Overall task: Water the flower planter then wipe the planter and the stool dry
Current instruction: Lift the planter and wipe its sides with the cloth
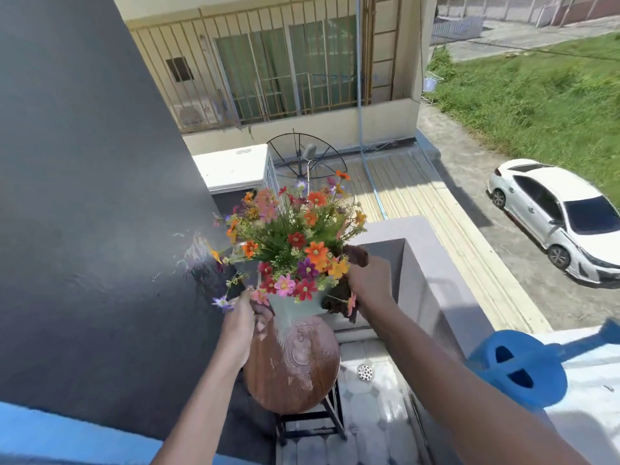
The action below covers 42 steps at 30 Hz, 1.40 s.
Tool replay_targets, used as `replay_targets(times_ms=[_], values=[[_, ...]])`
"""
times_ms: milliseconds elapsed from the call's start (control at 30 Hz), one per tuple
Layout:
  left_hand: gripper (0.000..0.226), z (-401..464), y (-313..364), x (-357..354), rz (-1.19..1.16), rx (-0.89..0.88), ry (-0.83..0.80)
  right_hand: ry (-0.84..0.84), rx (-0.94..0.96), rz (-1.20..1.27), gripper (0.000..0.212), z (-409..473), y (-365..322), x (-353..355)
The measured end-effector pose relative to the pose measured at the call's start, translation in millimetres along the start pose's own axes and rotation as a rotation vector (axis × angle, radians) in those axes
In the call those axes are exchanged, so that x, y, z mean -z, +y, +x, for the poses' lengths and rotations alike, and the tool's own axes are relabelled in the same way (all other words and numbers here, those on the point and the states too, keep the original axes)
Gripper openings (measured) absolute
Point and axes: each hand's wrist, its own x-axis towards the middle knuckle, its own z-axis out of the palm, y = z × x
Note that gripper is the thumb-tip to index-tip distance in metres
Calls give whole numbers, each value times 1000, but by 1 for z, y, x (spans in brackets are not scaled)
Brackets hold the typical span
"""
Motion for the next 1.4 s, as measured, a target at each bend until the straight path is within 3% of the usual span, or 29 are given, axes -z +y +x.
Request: replay_targets(times_ms=[67,167,267,400,500,667,900,1033,1133,1267,1400], values=[[34,-9,-4,-14,51,78,-43,54,24,18,13,-4,0,-2],[31,-25,6,-43,182,99,-174,93,56,16,33,-8,3,-6],[25,-24,19,-69,218,70,-152,103,93,29,17,-21,4,-11],[28,-24,10,-79,108,113,-109,98,104,-6,31,-33,19,-18],[35,-32,1,-82,-22,177,-157,101,115,-21,20,-41,20,-19],[38,-26,-5,-78,-147,211,-190,98,200,-20,27,-49,25,-14],[30,-13,12,-54,-226,188,-241,-228,490,-3,22,-49,17,-12],[26,-20,23,-49,-327,238,-303,-195,732,-144,40,-22,-13,-5],[23,-30,33,-46,-395,241,-342,-128,699,-162,43,0,-17,-7],[30,-34,33,-42,-465,248,-340,-63,504,-148,31,15,-5,0],[31,-29,35,-38,-462,228,-322,-167,348,-137,29,-6,17,3]])
